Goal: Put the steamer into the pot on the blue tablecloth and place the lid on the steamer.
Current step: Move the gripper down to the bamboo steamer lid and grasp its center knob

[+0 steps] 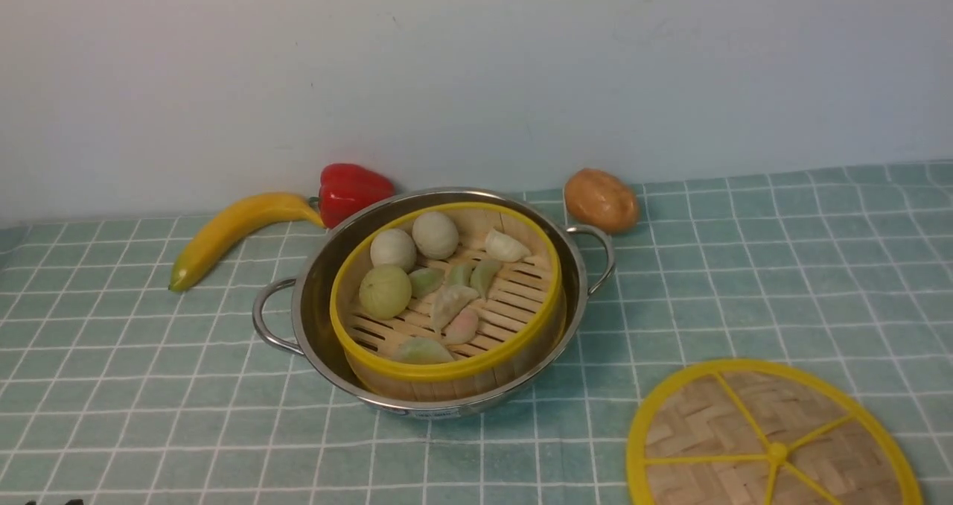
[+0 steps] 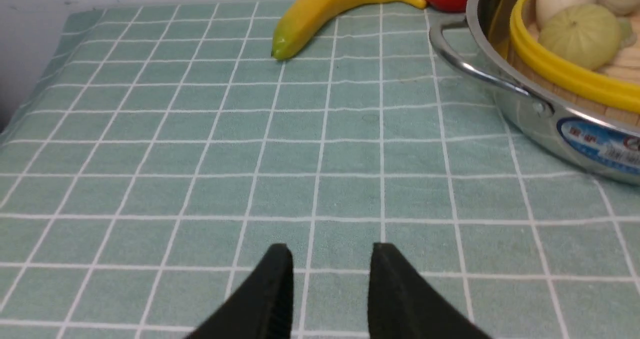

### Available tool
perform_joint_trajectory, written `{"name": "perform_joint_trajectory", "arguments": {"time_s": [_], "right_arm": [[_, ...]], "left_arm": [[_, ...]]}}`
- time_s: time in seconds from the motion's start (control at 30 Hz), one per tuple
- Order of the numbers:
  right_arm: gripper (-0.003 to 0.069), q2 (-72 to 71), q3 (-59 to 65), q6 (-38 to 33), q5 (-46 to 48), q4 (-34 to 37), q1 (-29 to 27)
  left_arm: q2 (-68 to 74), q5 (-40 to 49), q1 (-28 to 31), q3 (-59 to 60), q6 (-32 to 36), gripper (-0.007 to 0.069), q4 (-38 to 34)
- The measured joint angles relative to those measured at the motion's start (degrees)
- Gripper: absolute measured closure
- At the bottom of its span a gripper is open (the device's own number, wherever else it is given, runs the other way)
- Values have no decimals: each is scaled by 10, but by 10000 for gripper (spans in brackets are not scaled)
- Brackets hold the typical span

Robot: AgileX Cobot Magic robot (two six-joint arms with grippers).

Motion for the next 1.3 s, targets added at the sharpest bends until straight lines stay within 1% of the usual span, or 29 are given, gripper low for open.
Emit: {"name": "perform_joint_trajectory", "arguments": {"time_s": [0.03, 0.07, 0.2, 0.3, 0.4, 0.43, 0.47, 0.5, 0.53, 0.57, 0.6, 0.63, 0.67, 0.7, 0.73, 0.77, 0.87, 1.1, 1.3], "right_arm": [[416, 0, 0, 0, 0, 0, 0], [416, 0, 0, 0, 0, 0, 0], [416, 0, 0, 0, 0, 0, 0], [416, 0, 0, 0, 0, 0, 0], [416, 0, 0, 0, 0, 0, 0], [416, 0, 0, 0, 0, 0, 0], [416, 0, 0, 0, 0, 0, 0], [416, 0, 0, 0, 0, 0, 0], [416, 0, 0, 0, 0, 0, 0], [416, 0, 0, 0, 0, 0, 0], [416, 0, 0, 0, 0, 0, 0], [416, 0, 0, 0, 0, 0, 0], [416, 0, 0, 0, 0, 0, 0], [416, 0, 0, 0, 0, 0, 0], [416, 0, 0, 0, 0, 0, 0], [416, 0, 0, 0, 0, 0, 0], [416, 0, 0, 0, 0, 0, 0], [416, 0, 0, 0, 0, 0, 0], [416, 0, 0, 0, 0, 0, 0]], "left_arm": [[-6, 0, -7, 1, 21, 412, 0], [-9, 0, -9, 1, 21, 412, 0], [-65, 2, -79, 1, 69, 402, 0], [-82, 2, -121, 3, 79, 398, 0], [-87, -2, -138, 8, 79, 392, 5], [-97, -2, -150, 14, 62, 392, 33], [-99, -2, -151, 15, 58, 392, 33], [-111, -2, -155, 22, 7, 392, 81], [-112, -2, -156, 22, 7, 392, 81], [-124, -3, -157, 30, -59, 390, 142], [-125, -2, -157, 32, -76, 388, 150], [-136, -2, -159, 35, -140, 383, 200], [-147, 0, -159, 36, -177, 382, 229], [-151, 0, -160, 36, -193, 382, 244], [-152, 1, -160, 36, -197, 382, 244], [-155, 3, -160, 36, -211, 382, 259], [-156, 3, -160, 36, -216, 382, 266], [-156, 7, -160, 36, -231, 382, 257], [-156, 10, -160, 36, -231, 382, 254]]}}
